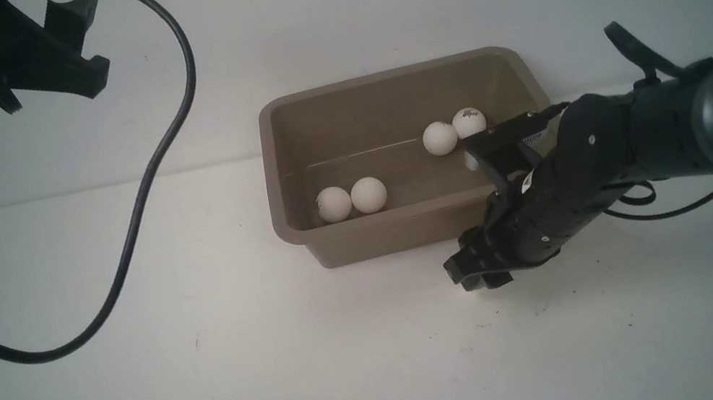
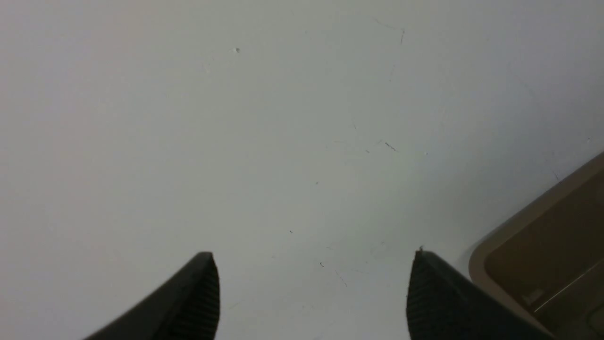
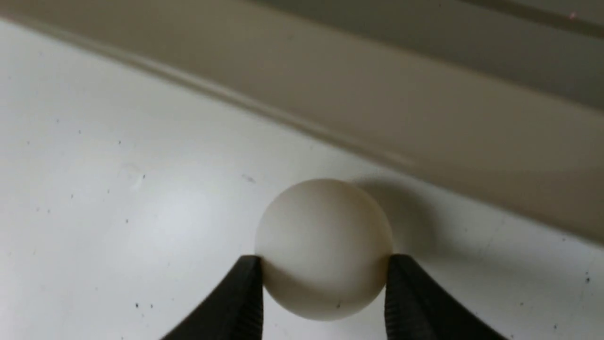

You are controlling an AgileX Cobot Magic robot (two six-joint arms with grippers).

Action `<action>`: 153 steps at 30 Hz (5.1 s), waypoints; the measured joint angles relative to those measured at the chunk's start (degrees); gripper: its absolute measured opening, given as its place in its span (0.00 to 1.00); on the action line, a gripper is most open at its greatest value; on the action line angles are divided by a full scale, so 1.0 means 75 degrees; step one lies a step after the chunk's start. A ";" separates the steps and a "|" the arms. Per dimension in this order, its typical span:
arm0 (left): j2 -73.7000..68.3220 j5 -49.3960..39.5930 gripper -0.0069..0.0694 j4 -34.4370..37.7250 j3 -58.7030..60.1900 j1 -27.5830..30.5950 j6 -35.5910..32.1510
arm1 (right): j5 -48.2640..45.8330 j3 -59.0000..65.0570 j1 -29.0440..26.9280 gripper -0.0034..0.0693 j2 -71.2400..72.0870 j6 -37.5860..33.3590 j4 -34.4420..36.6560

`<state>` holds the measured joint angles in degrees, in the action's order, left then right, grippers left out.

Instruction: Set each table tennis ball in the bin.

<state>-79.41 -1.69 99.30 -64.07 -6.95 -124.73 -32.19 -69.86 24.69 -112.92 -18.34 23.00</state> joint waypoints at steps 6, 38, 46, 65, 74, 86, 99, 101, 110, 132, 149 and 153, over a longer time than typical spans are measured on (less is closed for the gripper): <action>0.0000 0.0000 0.72 0.0000 0.0000 0.0000 0.0000 | -0.0932 0.0008 0.0000 0.46 0.0419 -0.0097 -0.0459; 0.0000 -0.0017 0.72 0.0000 0.0000 0.0000 -0.0007 | 0.3358 0.0061 -0.0213 0.17 0.0650 -0.0322 -0.2340; 0.0000 -0.0293 0.72 0.0000 0.0000 0.0000 -0.0007 | 0.3729 0.0061 -0.0213 0.44 0.1226 -0.0515 -0.2474; -0.0017 -0.0974 0.72 -0.0092 0.0000 0.0000 0.0000 | 0.1821 0.0067 -0.0213 0.66 0.5710 -0.0634 -0.2819; -0.0017 -0.1001 0.72 -0.0092 0.0000 0.0000 0.0300 | 0.0348 0.0067 -0.0213 0.66 0.7220 -0.0461 -0.2819; -0.0017 -0.1010 0.72 -0.0092 0.0000 0.0000 0.0480 | -0.2689 0.0067 -0.0213 0.66 0.8660 -0.0153 -0.2561; -0.0017 -0.1161 0.72 -0.0092 0.0000 0.0000 0.0597 | -0.2643 0.2272 -0.0213 0.66 1.1500 0.0035 -0.2231; -0.0017 -0.1169 0.72 -0.0092 0.0000 0.0000 0.0648 | -0.1946 0.3152 -0.0213 0.66 1.1981 0.0043 -0.2012; -0.0017 -0.1398 0.72 -0.0110 0.0000 0.0000 0.0987 | 0.0842 0.5644 -0.0213 0.66 1.2852 0.0074 -0.1668; -0.0017 -0.1609 0.72 -0.0125 0.0000 0.0000 0.1252 | 0.0189 0.6631 -0.0213 0.66 1.2852 0.0074 -0.1644; -0.0017 -0.1800 0.72 -0.0143 0.0000 0.0000 0.1594 | 0.0636 0.8427 -0.0213 0.66 1.3191 0.0074 -0.1463; -0.0017 -0.1800 0.72 -0.0143 0.0000 0.0000 0.1594 | 0.0869 0.8920 -0.0213 0.66 1.3749 -0.0068 -0.1463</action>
<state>-79.54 -15.19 98.22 -64.07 -6.95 -112.78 -25.67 -2.96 23.10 -9.80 -18.85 12.02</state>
